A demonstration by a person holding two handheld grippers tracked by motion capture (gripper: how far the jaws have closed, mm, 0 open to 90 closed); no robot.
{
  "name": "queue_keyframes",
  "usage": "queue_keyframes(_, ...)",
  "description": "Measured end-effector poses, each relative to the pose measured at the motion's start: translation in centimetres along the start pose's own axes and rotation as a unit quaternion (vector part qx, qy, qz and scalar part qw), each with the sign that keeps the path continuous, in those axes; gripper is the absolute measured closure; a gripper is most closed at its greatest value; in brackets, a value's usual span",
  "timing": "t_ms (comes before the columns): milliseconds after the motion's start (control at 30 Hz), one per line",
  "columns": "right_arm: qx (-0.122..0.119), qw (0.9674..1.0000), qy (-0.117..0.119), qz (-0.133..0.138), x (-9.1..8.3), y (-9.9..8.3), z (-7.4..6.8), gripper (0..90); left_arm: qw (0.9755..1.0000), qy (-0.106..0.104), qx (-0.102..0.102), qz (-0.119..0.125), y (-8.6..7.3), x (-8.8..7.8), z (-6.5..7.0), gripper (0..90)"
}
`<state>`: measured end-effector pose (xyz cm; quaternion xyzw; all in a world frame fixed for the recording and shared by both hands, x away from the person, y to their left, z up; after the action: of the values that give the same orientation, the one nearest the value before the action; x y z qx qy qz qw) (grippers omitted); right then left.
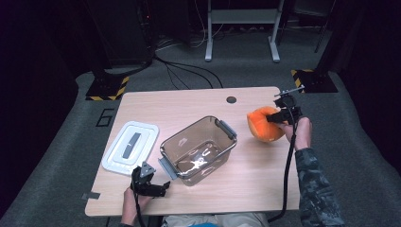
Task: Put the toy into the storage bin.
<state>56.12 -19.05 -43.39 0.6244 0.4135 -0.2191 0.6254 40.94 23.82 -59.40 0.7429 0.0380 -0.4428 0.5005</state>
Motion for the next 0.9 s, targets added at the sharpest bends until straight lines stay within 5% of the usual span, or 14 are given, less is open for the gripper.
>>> queue_keyframes(900,-0.049,0.9979,0.032,0.029,-3.2,3.6,-5.6,65.8,1.0,0.0,0.0,0.0,0.0,0.0,0.0,1.0)
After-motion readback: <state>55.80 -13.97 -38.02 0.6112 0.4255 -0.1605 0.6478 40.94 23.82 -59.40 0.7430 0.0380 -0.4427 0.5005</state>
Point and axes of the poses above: each handheld gripper's, and its own axes: x roughly forward along the jaws, y roughly out of its top, z roughly to its right, the point moved 9 cm from there along x, roughly forward along the jaws, and after that the axes turned 8 degrees about x, right-handed, at the moved point
